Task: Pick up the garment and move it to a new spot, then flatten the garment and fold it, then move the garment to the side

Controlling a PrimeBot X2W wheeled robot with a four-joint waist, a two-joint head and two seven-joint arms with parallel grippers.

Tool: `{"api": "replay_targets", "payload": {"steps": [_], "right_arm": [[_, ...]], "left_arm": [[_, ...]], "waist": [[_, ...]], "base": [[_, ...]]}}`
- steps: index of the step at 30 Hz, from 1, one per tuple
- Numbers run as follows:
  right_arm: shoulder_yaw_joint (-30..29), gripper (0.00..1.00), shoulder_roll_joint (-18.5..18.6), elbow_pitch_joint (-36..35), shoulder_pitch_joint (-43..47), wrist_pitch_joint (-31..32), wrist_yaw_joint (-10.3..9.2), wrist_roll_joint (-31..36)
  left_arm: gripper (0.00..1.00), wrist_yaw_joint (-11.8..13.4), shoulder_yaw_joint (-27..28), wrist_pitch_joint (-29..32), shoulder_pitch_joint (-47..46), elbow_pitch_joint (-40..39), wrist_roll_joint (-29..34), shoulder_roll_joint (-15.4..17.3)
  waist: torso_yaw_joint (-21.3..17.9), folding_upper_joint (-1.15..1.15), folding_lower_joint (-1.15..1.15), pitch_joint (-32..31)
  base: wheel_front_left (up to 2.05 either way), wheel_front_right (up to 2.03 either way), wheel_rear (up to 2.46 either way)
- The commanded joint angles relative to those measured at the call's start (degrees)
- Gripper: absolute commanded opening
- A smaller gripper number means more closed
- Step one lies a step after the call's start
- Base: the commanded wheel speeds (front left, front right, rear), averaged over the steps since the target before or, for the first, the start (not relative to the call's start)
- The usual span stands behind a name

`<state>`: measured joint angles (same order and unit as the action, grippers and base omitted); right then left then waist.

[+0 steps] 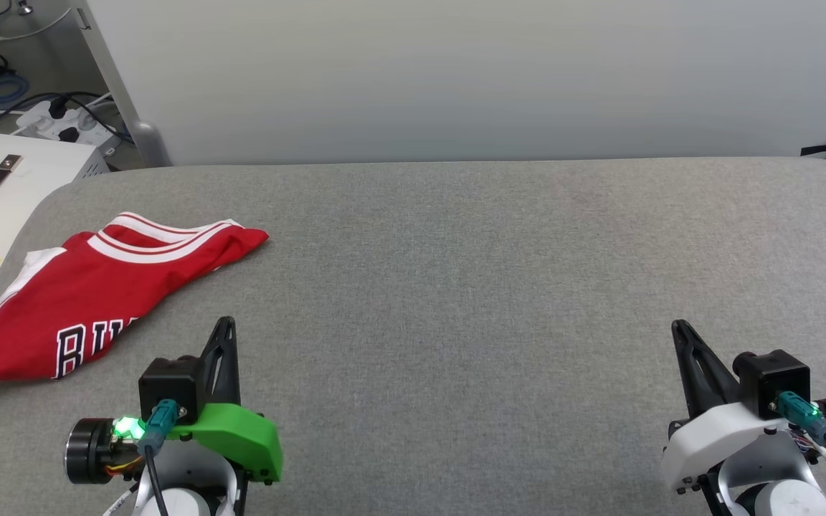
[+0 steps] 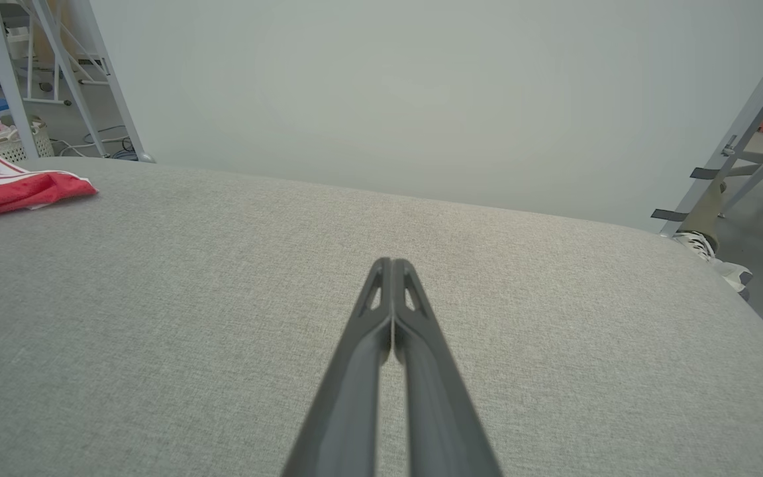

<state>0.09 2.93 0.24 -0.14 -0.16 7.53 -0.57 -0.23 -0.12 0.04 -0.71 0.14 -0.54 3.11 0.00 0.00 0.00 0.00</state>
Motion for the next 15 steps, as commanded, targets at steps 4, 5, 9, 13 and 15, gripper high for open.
{"api": "replay_targets", "payload": {"steps": [4,5,9,13,15], "right_arm": [[-0.1,0.00,-0.1,-0.2,0.1,0.2,-0.04,0.6],[-0.1,0.00,-0.1,-0.2,0.1,0.2,-0.04,0.6],[-0.1,0.00,-0.1,-0.2,0.1,0.2,-0.04,0.6],[-0.1,0.00,-0.1,-0.2,0.1,0.2,-0.04,0.6],[-0.1,0.00,-0.1,-0.2,0.1,0.2,-0.04,0.6]], "left_arm": [[0.00,0.2,0.1,0.0,0.7,-0.1,0.5,-0.2],[0.00,0.2,0.1,0.0,0.7,-0.1,0.5,-0.2],[0.00,0.2,0.1,0.0,0.7,-0.1,0.5,-0.2],[0.00,0.2,0.1,0.0,0.7,-0.1,0.5,-0.2],[0.00,0.2,0.1,0.0,0.7,-0.1,0.5,-0.2]], "waist": [[0.0,0.00,0.00,0.0],[0.0,0.00,0.00,0.0],[0.0,0.00,0.00,0.0],[0.0,0.00,0.00,0.0],[0.0,0.00,0.00,0.0]], "base": [[0.00,0.00,0.00],[0.00,0.00,0.00],[0.00,0.00,0.00],[0.00,0.00,0.00],[0.00,0.00,0.00]]}}
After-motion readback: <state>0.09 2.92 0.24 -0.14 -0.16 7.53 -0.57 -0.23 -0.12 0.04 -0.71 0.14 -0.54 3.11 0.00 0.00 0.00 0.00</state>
